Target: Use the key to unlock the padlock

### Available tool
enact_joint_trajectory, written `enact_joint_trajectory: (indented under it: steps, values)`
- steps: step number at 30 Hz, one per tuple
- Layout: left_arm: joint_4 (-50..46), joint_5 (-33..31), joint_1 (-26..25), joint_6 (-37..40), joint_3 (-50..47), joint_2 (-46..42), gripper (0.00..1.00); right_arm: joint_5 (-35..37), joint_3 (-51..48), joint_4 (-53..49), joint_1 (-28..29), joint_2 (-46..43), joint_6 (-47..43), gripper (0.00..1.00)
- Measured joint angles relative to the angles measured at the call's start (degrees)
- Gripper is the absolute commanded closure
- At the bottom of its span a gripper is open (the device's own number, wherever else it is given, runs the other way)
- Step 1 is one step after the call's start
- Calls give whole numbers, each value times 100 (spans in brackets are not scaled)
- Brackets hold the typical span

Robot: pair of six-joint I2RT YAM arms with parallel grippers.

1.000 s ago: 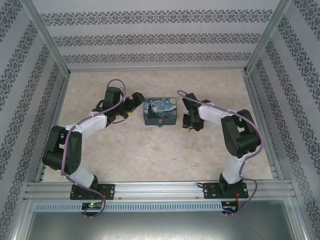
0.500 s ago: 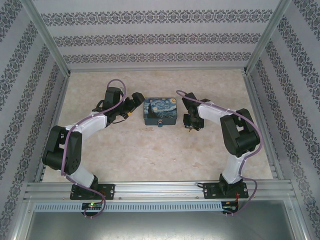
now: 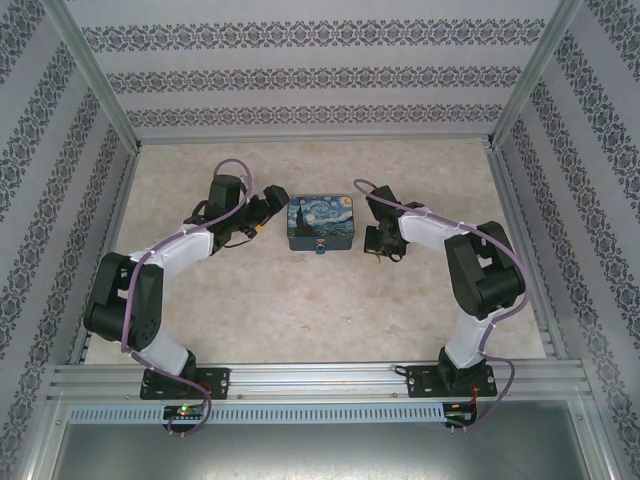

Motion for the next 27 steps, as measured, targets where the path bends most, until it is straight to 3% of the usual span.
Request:
enact_joint_trajectory:
  steps: [18,27]
  values:
    - [61,83,-4,-190,-35,-28,0,-785,-601,249,0,-1169,535,100]
    - [804,317,-269,-1134,-133,-31,0,-1408,-472,636,2,-1912,1281,100]
